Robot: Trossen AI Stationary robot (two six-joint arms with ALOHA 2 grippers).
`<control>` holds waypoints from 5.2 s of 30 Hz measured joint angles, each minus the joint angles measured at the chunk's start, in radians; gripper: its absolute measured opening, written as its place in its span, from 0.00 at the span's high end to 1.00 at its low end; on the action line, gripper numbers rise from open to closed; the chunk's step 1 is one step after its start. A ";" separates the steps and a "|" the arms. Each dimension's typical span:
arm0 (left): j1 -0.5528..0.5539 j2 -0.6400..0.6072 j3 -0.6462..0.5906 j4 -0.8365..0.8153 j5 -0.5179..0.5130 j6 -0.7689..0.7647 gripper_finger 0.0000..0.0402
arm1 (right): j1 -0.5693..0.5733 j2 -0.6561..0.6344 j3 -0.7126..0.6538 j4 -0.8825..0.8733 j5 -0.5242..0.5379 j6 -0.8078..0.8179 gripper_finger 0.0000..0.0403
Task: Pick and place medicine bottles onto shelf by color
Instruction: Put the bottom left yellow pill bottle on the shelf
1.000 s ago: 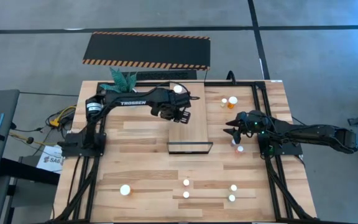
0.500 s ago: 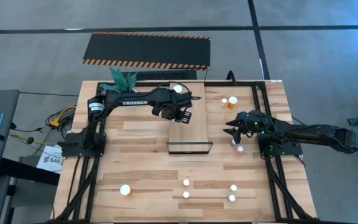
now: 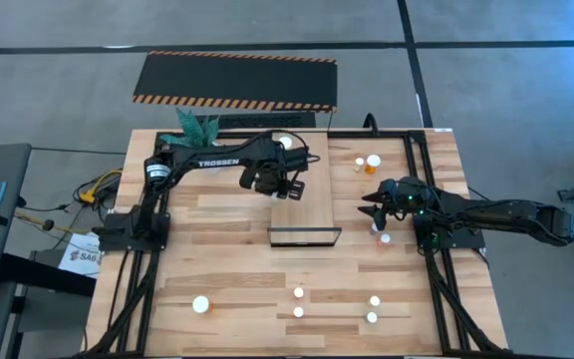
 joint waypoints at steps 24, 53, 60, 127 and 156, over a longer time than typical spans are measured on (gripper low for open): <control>0.021 0.003 0.000 0.021 0.020 -0.020 0.72 | 0.000 0.000 0.000 0.000 0.000 0.000 0.39; 0.054 0.003 0.000 -0.010 0.083 -0.054 0.72 | 0.000 0.000 0.000 0.000 0.000 0.000 0.39; 0.054 0.003 0.000 -0.010 0.064 -0.055 0.72 | 0.000 0.000 0.000 0.000 0.000 0.000 0.39; 0.054 0.002 -0.001 0.049 -0.015 -0.050 0.73 | 0.000 0.000 0.000 0.000 0.000 0.000 0.39; 0.044 0.002 -0.001 0.109 -0.013 -0.009 0.73 | 0.000 0.000 0.000 0.000 0.000 0.000 0.39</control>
